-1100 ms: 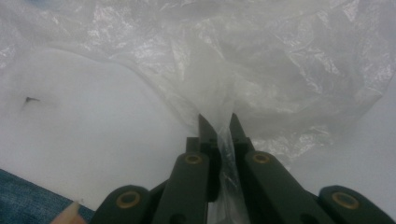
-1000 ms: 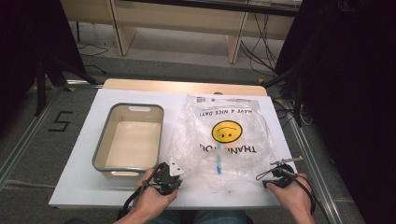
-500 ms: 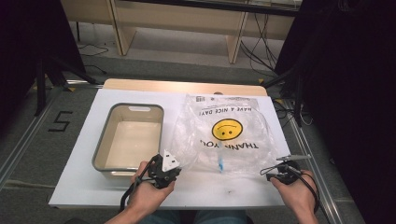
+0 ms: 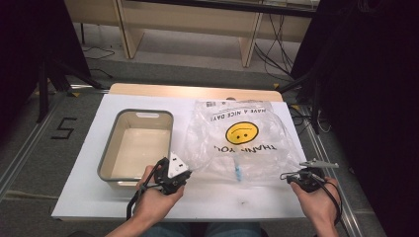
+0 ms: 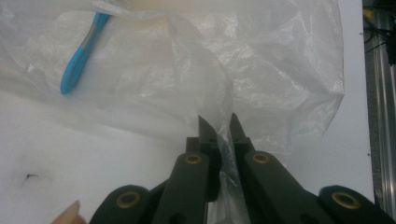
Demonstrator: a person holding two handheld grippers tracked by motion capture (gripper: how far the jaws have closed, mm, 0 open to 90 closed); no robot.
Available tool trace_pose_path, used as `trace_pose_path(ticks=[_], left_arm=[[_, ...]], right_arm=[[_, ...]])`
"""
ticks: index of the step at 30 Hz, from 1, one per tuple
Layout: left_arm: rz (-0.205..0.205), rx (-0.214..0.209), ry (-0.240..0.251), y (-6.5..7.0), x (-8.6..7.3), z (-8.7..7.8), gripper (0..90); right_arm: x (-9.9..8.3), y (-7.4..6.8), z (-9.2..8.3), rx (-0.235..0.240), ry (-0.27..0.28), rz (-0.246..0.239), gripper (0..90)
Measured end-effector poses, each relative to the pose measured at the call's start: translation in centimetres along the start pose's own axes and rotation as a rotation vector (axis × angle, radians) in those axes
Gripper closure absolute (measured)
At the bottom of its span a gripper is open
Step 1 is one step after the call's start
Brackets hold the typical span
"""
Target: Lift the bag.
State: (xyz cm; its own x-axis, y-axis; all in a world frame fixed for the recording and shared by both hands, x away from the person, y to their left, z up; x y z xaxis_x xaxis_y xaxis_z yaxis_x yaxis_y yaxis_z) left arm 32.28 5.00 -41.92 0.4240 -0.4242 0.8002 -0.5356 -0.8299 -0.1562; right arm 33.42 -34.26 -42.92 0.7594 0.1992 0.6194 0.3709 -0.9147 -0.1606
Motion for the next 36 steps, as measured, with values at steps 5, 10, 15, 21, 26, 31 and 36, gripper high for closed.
trace_pose_path(ticks=[5,10,15,21,26,31,36], left_arm=[[-0.009,0.013,0.049,-0.4,0.8,-0.5,89.5],[-0.014,0.015,0.067,-0.6,1.0,-0.6,89.5],[-0.01,0.019,0.088,-0.6,1.2,-0.7,89.5],[-0.023,0.029,0.147,-0.9,2.0,-1.3,89.5],[-0.023,0.033,0.176,-1.2,2.7,-1.8,89.5],[-0.034,0.042,0.211,-1.8,3.7,-2.4,89.5],[-0.041,0.047,0.224,-2.1,4.0,-2.7,89.5]], right_arm=[[0.0,0.1,0.0,0.0,0.005,0.006,90.0],[0.0,0.1,0.0,-0.001,0.007,0.007,90.0],[0.0,0.1,-0.1,-0.004,0.013,0.012,90.0],[0.2,0.1,-0.3,-0.013,0.037,0.003,90.0],[0.3,0.1,-0.5,-0.021,0.061,-0.001,90.0],[0.6,0.2,-0.7,-0.03,0.082,0.001,90.0],[0.8,0.4,-1.1,-0.041,0.105,0.001,90.0]])
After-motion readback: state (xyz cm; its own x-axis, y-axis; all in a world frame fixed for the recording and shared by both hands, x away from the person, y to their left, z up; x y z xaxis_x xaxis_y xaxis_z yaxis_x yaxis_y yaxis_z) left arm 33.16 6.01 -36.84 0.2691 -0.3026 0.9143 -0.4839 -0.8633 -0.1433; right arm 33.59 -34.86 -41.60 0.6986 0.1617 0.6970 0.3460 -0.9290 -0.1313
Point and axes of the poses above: each handheld gripper's, and its own axes: z roughly forward along the jaws, x roughly out of its top, y roughly to its right, the point moved 1 cm from there along z, roughly forward along the jaws, and after that the axes turned 11 degrees about x, right-handed, at the moved point
